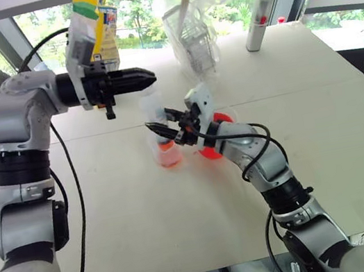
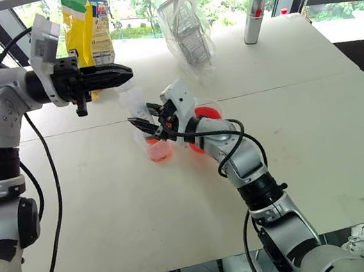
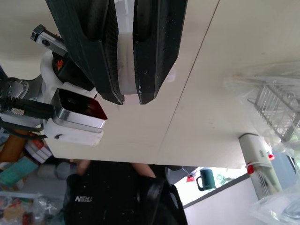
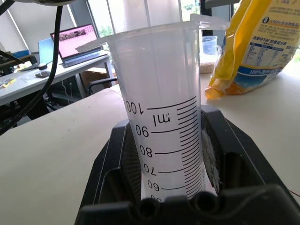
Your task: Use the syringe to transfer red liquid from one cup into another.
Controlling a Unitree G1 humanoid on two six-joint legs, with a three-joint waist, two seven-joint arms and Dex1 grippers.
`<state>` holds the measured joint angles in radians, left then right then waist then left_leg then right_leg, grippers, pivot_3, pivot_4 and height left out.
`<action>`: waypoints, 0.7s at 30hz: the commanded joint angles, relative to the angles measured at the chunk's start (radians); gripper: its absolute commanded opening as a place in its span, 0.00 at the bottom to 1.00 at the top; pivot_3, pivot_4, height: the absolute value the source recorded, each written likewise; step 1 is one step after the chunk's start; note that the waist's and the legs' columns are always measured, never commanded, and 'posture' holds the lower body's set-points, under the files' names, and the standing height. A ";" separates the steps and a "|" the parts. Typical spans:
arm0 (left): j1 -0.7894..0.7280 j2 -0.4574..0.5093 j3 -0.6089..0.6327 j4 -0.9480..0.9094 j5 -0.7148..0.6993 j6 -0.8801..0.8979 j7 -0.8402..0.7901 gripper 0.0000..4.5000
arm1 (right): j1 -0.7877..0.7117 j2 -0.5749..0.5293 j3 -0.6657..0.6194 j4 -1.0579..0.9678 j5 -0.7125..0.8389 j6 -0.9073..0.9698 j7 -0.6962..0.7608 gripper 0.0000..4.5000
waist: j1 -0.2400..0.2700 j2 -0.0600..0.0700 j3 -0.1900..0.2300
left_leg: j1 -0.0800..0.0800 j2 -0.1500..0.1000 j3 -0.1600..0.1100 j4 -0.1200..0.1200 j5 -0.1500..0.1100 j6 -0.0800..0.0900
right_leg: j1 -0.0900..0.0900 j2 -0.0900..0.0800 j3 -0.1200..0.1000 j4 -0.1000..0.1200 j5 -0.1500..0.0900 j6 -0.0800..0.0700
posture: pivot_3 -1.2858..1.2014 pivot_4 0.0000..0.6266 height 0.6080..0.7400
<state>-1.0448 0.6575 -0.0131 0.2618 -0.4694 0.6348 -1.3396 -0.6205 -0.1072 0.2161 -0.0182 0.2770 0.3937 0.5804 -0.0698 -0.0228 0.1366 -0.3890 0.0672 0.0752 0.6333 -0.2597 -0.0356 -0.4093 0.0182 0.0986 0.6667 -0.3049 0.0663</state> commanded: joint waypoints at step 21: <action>0.101 0.016 -0.031 -0.099 0.000 0.009 0.025 0.01 | -0.130 -0.034 -0.113 -0.153 0.062 0.050 -0.030 0.31 | 0.000 0.000 0.000 | 0.000 0.000 0.000 0.000 0.000 0.000 | 0.000 0.000 0.000 0.000 0.000 0.000 | 0.52 0.24 0.99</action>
<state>-0.9654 0.6645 -0.0054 0.1487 -0.4737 0.6202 -1.2833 -0.6693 -0.1442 0.2161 -0.0503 0.3004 0.4947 0.5933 -0.0696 -0.0228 0.1366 -0.3890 0.0671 0.0753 0.6333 -0.2597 -0.0356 -0.4093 0.0181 0.0985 0.6666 -0.3049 0.0663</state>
